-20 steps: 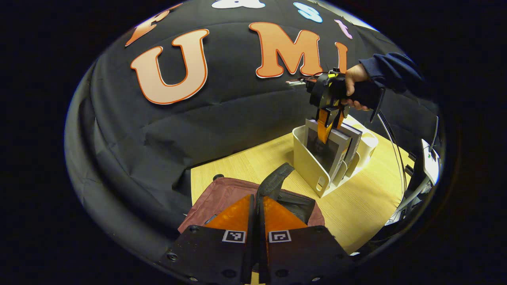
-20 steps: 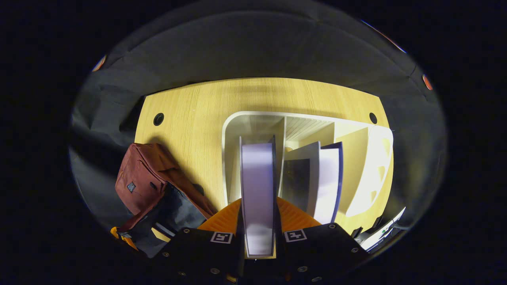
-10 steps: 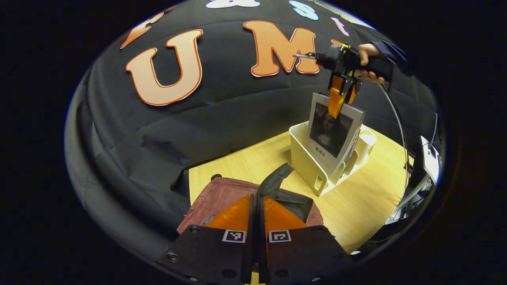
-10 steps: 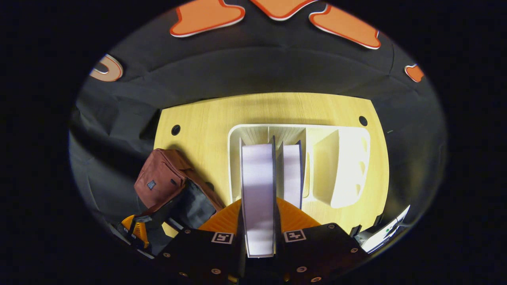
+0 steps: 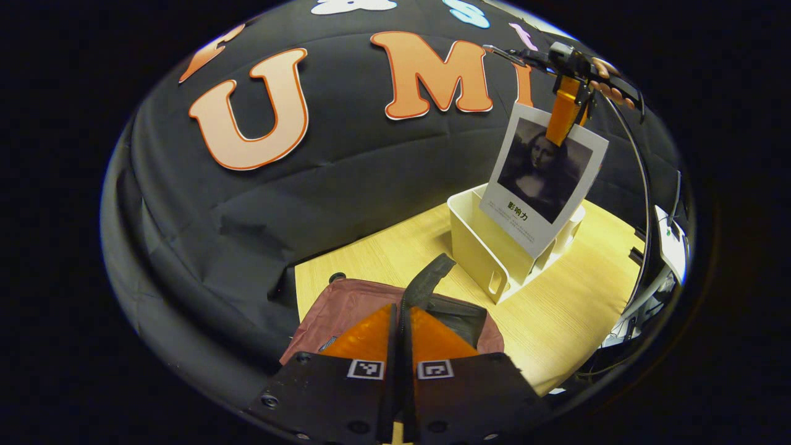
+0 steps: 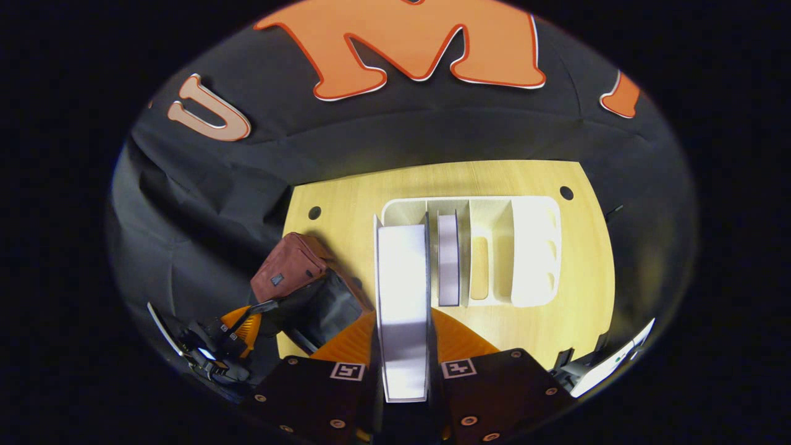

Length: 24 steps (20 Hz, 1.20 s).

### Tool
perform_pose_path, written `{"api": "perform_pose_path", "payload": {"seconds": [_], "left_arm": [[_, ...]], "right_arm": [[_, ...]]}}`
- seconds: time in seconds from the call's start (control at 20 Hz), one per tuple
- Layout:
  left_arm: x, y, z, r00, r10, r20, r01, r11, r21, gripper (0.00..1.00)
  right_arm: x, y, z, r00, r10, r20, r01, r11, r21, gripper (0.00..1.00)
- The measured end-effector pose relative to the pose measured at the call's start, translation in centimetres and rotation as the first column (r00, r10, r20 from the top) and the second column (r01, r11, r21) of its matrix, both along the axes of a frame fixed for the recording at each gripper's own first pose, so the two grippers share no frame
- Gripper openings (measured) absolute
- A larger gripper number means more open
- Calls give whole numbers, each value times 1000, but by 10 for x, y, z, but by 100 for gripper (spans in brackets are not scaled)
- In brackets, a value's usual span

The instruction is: Open the schoolbag, grab two books from the bookshelf and put them into the schoolbag.

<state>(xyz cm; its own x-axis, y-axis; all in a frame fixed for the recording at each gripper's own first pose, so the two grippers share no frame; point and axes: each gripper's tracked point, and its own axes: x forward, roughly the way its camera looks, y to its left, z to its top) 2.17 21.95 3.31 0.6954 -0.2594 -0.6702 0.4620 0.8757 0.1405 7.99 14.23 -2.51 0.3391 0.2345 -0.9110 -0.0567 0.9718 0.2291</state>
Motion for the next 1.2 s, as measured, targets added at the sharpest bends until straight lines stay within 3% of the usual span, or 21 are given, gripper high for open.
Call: {"api": "perform_pose_path", "payload": {"seconds": [0.2,0.5,1.0,1.2], "left_arm": [[3,3,1,1000,-5,-15,6,1000,22,5],[13,12,9,999,-11,-30,12,999,43,4],[20,12,13,999,-16,-52,18,999,46,4],[20,11,13,998,-18,-61,21,999,45,4]], "right_arm": [[-21,11,9,1000,-12,25,10,995,104,30],[-62,44,-16,1000,-7,4,6,971,239,29],[-102,120,-91,990,-73,-118,117,896,428,28],[-110,154,-123,975,-130,-178,203,845,495,28]]}}
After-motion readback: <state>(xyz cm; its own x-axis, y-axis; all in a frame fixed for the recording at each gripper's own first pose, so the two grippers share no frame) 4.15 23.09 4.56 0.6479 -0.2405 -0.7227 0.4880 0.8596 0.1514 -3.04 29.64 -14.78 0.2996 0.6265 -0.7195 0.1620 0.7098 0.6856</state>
